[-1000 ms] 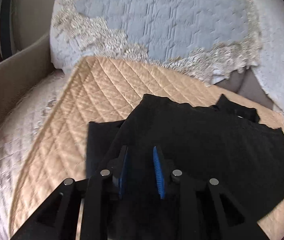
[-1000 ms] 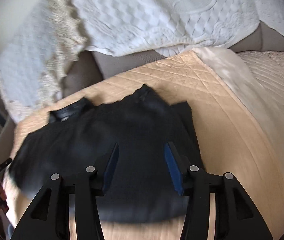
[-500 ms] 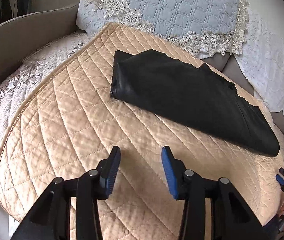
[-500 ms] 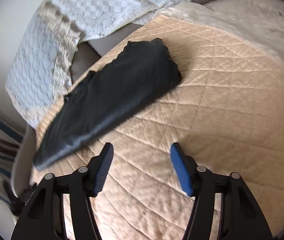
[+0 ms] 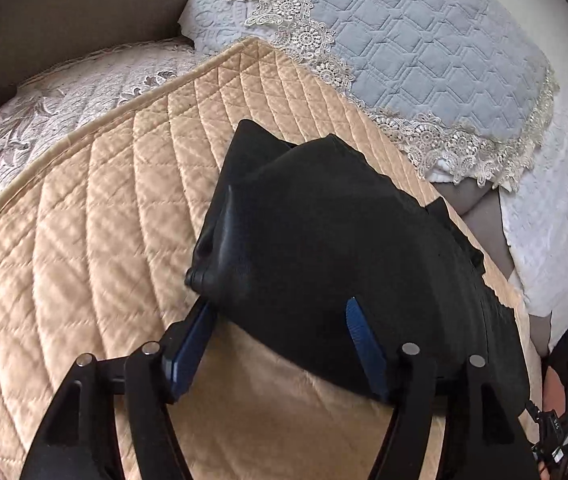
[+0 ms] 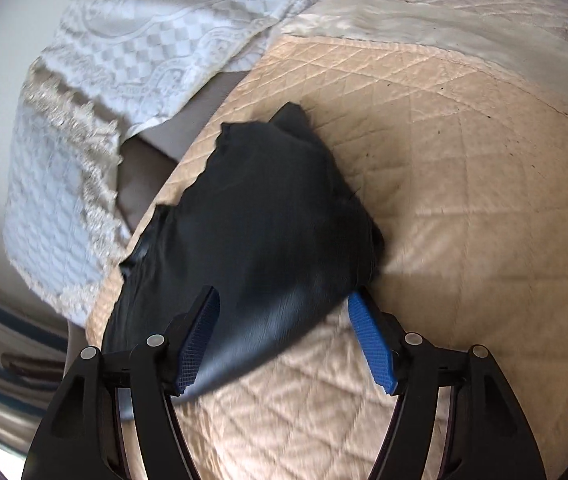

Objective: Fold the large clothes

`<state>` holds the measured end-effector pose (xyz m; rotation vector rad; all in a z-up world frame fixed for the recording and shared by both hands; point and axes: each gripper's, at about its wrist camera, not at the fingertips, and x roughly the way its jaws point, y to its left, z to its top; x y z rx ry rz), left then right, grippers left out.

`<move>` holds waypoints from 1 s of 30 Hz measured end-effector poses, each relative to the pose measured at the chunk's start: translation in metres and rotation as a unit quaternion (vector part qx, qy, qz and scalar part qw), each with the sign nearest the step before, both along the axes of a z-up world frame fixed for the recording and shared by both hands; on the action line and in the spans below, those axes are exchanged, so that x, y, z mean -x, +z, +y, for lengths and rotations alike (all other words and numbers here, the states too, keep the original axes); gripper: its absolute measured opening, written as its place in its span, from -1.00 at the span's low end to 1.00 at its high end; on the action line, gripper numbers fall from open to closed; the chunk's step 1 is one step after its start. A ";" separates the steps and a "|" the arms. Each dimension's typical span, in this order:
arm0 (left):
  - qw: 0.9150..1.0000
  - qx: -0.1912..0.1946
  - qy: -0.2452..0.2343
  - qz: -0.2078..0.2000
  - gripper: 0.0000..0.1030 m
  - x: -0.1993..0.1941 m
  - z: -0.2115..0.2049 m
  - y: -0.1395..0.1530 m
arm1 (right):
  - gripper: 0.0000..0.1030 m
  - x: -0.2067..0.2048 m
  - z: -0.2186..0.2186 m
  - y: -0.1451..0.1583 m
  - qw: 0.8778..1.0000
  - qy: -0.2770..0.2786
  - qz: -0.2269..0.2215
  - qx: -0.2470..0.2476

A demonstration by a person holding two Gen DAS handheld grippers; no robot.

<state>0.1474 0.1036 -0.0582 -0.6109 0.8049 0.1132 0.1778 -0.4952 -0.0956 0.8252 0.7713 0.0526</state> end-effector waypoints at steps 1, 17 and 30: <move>1.000 -0.004 0.003 -0.001 0.38 -0.004 0.000 0.000 | 0.31 -0.001 0.000 0.000 1.000 -0.005 -0.001 0.000; 0.994 -0.098 0.021 0.032 -0.53 -0.028 -0.006 0.008 | -0.67 -0.010 -0.007 0.009 0.998 -0.061 0.024 0.022; 0.996 -0.073 -0.048 0.000 -0.65 0.073 -0.002 0.049 | -0.70 0.108 -0.011 0.035 0.999 -0.025 0.018 0.020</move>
